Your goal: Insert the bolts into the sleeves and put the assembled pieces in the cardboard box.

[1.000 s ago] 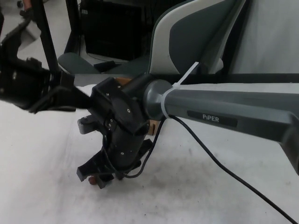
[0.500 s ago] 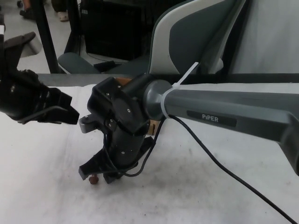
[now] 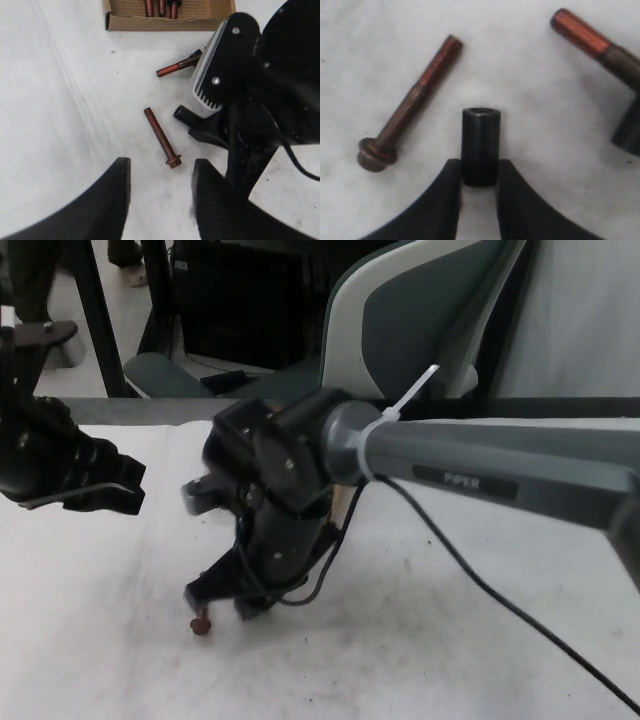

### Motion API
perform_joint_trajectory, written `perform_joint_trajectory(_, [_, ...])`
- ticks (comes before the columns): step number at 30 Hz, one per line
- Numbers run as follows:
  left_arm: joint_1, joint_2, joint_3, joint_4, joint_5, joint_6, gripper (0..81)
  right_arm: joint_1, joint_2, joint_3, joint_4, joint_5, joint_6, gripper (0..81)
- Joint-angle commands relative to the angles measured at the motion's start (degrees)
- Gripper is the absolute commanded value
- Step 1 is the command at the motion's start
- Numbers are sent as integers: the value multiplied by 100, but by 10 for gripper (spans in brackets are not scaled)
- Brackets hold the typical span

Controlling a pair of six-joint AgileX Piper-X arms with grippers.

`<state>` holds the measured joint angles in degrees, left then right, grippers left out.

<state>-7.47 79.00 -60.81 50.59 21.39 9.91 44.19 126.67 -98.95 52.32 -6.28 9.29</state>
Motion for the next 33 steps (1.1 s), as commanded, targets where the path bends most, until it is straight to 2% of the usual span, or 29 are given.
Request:
perform_joint_trajectory(1, [17, -73, 8, 23, -75, 83, 384, -232, -344, -36, 41, 176, -167, 2])
perform_joint_trajectory(9, [17, -73, -7, 23, -75, 82, 384, -574, -864, -21, -22, 234, -338, 2])
perform_joint_trajectory(13, [5, -58, -5, -52, -75, 82, 384, -632, -1313, 362, -231, 234, -369, 2])
perform_joint_trajectory(21, [-115, 255, -242, -283, -75, 269, 384, -635, -2886, 2343, -1487, 73, -281, 2])
perform_joint_trajectory(24, [-327, 494, -450, -282, -147, 570, 384, -635, -3561, 3099, -1874, -18, -281, 2])
perform_joint_trajectory(29, [-792, 944, -857, -282, -249, 1161, 384, -646, -4725, 4312, -2655, -678, -281, 2])
perform_joint_trajectory(33, [-1096, 1330, -1126, -360, -450, 1603, 384, -646, -5611, 5108, -3144, -834, -70, 2])
